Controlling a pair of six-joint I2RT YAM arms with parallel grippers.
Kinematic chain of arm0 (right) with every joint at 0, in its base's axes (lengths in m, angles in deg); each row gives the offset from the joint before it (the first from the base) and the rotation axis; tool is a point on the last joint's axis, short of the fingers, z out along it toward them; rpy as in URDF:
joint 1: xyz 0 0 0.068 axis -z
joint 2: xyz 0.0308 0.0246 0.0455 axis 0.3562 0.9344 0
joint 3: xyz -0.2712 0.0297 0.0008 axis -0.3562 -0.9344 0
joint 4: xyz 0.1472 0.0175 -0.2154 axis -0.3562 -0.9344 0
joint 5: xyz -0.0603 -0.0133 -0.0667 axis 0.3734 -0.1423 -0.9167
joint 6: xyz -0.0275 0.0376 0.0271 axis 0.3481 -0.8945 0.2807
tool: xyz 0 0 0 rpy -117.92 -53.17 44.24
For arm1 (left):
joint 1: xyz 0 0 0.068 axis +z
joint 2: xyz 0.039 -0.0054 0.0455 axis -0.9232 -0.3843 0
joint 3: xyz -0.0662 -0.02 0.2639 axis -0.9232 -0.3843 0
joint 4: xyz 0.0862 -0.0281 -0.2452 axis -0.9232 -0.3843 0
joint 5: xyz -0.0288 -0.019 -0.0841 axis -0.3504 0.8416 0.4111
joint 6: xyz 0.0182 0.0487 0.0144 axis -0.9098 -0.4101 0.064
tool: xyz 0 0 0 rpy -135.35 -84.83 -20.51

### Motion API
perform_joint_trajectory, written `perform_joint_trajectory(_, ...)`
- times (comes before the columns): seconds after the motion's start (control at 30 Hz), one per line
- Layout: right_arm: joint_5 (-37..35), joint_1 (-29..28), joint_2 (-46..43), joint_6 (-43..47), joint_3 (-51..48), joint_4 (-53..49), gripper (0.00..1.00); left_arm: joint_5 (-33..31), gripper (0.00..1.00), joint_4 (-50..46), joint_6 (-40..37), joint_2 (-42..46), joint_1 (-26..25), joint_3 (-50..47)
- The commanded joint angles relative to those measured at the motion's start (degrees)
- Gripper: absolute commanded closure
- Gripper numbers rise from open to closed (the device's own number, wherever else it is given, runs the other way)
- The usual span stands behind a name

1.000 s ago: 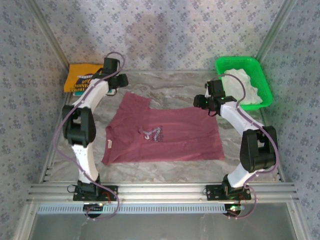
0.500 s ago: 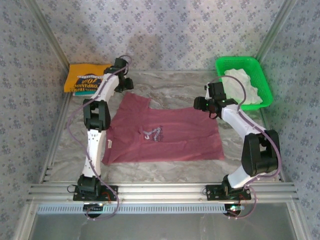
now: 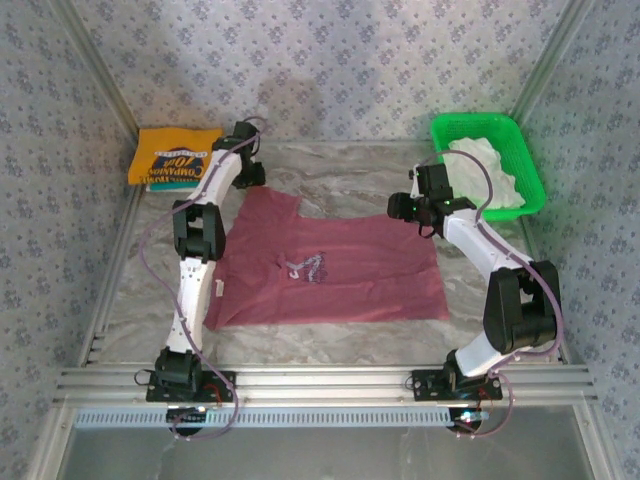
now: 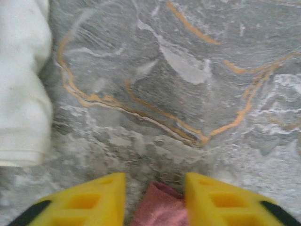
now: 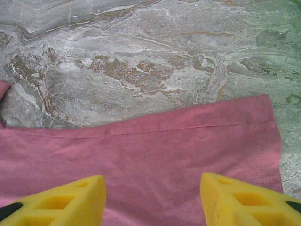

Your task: Fold and stack the t-shirts

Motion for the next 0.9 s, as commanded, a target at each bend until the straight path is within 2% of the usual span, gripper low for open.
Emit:
perform_joint_trajectory(0.0, -0.3, 0.8, -0.5, 1.0, -0.2, -0.4, 0.43, 1.5, 0.82, -2.2, -0.6, -1.3, -0.5, 1.4)
perform_joint_trajectory(0.17, -0.5, 1.8, -0.9, 0.9, -0.1, -0.6, 0.43, 1.6, 0.96, -2.3, -1.3, 1.2, -1.0, 0.5)
perform_joint_trajectory(0.23, -0.4, 2.2, -0.6, 0.9, 0.0, -0.5, 0.43, 1.2, 0.99, -1.2, -1.3, 3.0, -1.3, -0.8)
perform_joint_trajectory(0.4, -0.9, 3.1, 1.8, 0.5, 1.5, -2.0, 0.40, 1.6, 1.00, 1.5, -1.0, 7.4, -2.0, -3.7)
perform_joint_trajectory(0.5, 0.2, 5.1, 5.4, -1.2, 5.3, -7.5, 0.40, 1.7, 1.00, 3.9, -1.5, 11.2, -2.5, -6.9)
perform_joint_trajectory(0.63, 0.4, 7.0, 9.9, -1.8, 10.5, -12.3, 0.41, 0.5, 1.00, 11.4, -0.8, 19.8, -3.1, -17.9)
perform_joint_trajectory(0.8, 0.4, 7.6, 15.6, -1.7, 15.6, -16.2, 0.41, 0.3, 1.00, 26.1, 0.5, 33.4, -3.1, -39.3)
perform_joint_trajectory(0.87, -0.2, 7.6, 17.9, -1.7, 17.9, -17.9, 0.43, 0.8, 1.00, 27.7, 0.9, 36.2, -3.1, -43.7)
